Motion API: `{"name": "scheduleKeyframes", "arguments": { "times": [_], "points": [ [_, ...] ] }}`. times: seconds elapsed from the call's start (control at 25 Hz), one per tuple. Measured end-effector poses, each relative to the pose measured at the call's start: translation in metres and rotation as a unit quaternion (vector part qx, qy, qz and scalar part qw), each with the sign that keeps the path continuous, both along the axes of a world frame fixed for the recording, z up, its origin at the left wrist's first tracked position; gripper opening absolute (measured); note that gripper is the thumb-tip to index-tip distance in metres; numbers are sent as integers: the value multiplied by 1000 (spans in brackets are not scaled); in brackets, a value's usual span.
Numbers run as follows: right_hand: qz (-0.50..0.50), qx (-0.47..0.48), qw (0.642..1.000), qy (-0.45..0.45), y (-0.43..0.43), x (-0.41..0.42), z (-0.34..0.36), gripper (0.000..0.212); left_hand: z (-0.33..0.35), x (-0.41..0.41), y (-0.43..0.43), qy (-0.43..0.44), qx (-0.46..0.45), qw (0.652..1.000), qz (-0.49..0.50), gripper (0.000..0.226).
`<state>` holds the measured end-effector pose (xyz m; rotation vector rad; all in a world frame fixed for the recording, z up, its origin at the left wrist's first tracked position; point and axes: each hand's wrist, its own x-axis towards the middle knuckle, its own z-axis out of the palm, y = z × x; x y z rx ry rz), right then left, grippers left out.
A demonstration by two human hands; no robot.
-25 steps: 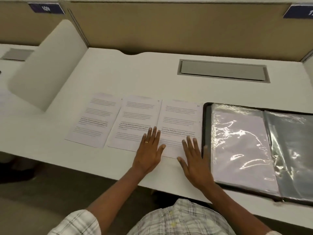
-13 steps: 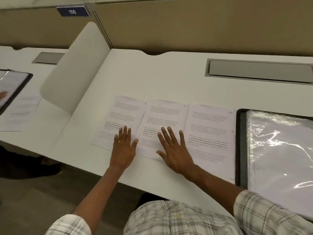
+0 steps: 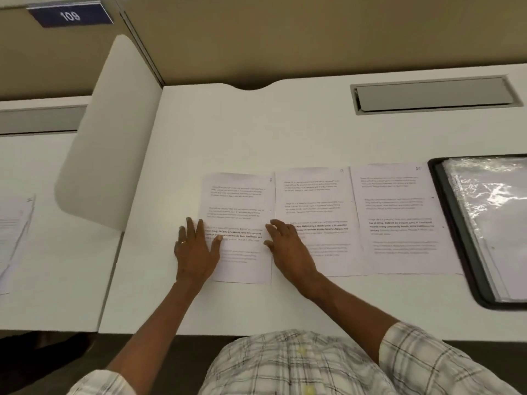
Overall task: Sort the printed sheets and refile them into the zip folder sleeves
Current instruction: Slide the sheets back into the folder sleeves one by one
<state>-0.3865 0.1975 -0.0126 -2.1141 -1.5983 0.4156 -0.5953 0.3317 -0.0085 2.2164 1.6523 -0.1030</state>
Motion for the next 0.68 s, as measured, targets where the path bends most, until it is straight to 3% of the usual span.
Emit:
{"name": "scheduleKeyframes", "arguments": {
  "times": [0.12,0.36,0.44,0.52,0.6,0.68],
  "points": [
    [-63,-44,994,82,10,-12,10,49,5,-6,16,-51,-26,998,18,88],
    [-126,-38,981,142,18,-24,14,52,5,-8,46,-168,-123,974,85,114],
    [-162,-40,968,188,22,-26,17,54,11,-8,53,-234,-148,953,123,95],
    [-209,-32,948,239,24,-27,17,56,18,-10,54,-296,-167,930,142,60],
    [-262,-24,917,300,24,-26,21,55,24,-14,52,-317,-157,925,137,33],
    [-306,-15,874,376,20,-21,30,52,32,-18,48,-336,-150,920,137,22]
  ]
}}
